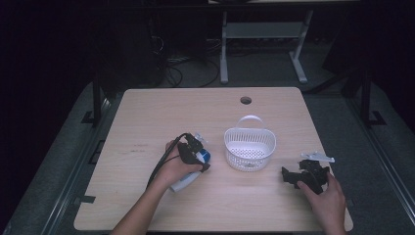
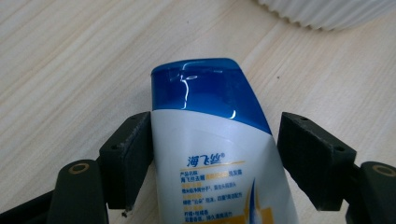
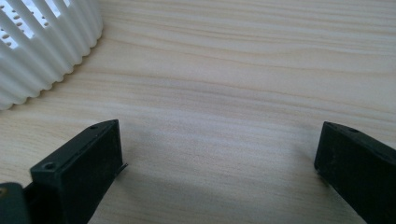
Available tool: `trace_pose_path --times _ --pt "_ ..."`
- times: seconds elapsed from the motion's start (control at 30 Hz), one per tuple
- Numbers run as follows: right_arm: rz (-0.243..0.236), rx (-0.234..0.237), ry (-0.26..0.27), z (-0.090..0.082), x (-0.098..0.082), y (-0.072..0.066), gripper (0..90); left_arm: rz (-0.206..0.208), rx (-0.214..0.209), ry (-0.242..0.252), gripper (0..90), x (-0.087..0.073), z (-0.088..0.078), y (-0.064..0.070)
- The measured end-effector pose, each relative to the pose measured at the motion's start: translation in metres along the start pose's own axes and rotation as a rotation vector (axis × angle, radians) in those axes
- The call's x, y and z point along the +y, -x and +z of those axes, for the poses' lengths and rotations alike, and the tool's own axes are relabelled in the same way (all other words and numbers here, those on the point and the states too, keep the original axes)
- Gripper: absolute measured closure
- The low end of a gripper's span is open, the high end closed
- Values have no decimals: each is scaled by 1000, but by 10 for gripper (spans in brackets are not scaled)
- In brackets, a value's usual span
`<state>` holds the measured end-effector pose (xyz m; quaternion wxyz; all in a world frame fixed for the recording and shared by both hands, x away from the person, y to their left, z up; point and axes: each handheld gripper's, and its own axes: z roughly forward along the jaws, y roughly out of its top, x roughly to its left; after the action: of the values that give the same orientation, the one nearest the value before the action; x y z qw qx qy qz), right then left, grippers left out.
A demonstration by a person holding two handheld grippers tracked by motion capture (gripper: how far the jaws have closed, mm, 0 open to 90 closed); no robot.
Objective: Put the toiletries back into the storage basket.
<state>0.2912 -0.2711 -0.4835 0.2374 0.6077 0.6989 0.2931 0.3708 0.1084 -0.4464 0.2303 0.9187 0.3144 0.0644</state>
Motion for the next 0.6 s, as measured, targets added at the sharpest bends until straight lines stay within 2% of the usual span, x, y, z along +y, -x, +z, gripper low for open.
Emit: trace_pose_path --times 0.6 --pt "0 0 0 0 0 0 4 -3 33 -8 305 0 4 3"
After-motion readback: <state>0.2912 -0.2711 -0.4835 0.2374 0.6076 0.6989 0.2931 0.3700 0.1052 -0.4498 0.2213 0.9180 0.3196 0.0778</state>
